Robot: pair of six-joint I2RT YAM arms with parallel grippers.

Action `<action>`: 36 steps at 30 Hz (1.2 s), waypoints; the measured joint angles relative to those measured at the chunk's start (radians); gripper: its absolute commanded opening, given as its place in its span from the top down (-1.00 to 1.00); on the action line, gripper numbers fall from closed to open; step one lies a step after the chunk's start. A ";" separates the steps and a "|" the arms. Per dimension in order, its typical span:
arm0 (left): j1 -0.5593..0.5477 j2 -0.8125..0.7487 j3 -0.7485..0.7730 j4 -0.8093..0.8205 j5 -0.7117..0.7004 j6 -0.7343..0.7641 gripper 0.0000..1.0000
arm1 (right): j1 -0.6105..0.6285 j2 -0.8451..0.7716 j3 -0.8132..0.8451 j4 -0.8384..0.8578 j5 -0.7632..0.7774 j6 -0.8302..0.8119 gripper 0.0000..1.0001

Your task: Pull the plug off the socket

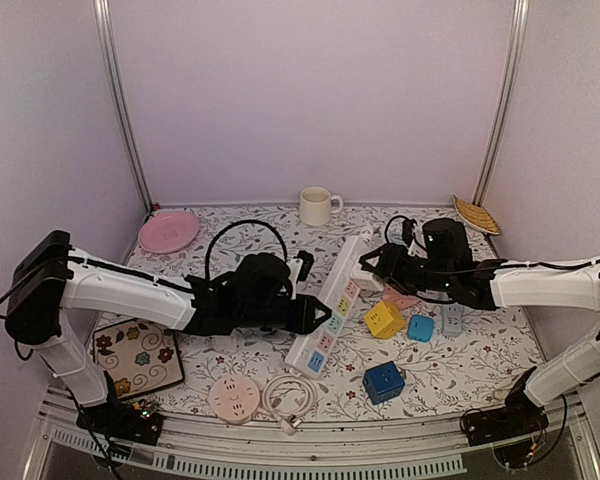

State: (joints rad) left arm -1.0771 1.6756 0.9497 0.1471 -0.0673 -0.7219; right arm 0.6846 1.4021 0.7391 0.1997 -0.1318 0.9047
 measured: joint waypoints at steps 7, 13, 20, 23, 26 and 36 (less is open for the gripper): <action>0.011 0.001 0.011 -0.016 0.018 0.000 1.00 | 0.000 -0.003 0.000 -0.001 0.002 0.001 0.60; 0.021 0.006 0.021 -0.018 0.047 0.000 1.00 | -0.002 -0.025 -0.001 -0.020 0.010 0.000 0.60; 0.035 0.014 0.032 -0.017 0.071 0.016 1.00 | -0.003 -0.040 -0.003 -0.035 0.026 0.000 0.60; 0.037 0.014 0.034 -0.021 0.072 0.024 1.00 | -0.004 -0.040 -0.003 -0.038 0.026 0.000 0.60; 0.038 0.014 0.038 -0.030 0.071 0.034 1.00 | -0.004 -0.042 -0.003 -0.043 0.026 -0.002 0.60; 0.072 0.023 0.051 -0.097 -0.010 0.014 1.00 | 0.001 -0.083 -0.003 -0.073 0.001 -0.019 0.60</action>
State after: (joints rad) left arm -1.0050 1.6981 1.0004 0.0502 -0.0769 -0.7074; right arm 0.6853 1.3190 0.7364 0.1268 -0.1307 0.8860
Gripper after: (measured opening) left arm 0.294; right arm 0.628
